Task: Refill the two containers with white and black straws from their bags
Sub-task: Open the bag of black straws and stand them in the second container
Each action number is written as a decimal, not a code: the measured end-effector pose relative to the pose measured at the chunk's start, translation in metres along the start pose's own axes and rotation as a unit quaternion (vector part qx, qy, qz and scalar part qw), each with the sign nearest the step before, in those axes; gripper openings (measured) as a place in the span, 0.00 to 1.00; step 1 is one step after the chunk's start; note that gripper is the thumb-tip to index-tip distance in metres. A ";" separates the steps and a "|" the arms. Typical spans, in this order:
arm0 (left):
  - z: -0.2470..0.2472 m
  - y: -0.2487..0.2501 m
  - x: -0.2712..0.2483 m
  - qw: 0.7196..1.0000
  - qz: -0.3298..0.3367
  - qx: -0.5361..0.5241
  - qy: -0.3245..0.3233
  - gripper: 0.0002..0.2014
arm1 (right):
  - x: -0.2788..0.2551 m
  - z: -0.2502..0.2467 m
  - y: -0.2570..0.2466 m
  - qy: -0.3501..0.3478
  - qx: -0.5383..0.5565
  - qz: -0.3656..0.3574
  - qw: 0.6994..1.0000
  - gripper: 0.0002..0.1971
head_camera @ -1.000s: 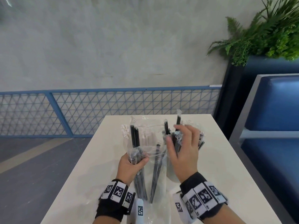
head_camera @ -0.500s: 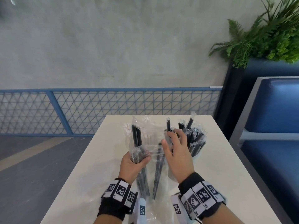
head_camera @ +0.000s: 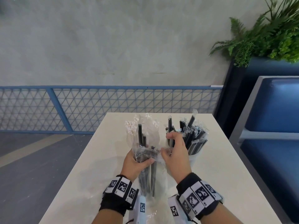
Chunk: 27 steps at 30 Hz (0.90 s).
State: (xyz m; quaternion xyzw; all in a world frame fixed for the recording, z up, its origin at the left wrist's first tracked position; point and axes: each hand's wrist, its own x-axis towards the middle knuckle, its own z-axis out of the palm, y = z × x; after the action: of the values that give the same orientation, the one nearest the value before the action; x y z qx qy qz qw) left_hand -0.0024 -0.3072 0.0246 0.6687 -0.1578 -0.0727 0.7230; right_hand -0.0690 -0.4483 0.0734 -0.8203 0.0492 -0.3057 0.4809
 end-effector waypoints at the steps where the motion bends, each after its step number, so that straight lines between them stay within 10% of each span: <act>1: 0.000 -0.002 0.000 1.000 -0.001 0.003 0.004 0.17 | -0.001 0.001 0.001 0.006 -0.005 -0.006 1.000 0.21; 10: -0.002 -0.005 0.001 1.000 0.000 0.015 0.014 0.17 | -0.006 0.004 0.011 0.027 -0.052 -0.075 0.995 0.16; 27: -0.005 -0.014 -0.004 0.994 -0.062 0.057 -0.067 0.11 | -0.002 0.008 0.009 -0.181 -0.181 -0.001 0.967 0.15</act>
State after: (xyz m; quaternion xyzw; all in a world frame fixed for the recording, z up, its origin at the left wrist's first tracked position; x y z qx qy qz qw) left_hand -0.0028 -0.3023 0.0099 0.7111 -0.1677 -0.1528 0.6655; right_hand -0.0644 -0.4462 0.0622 -0.9355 0.0151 -0.1386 0.3246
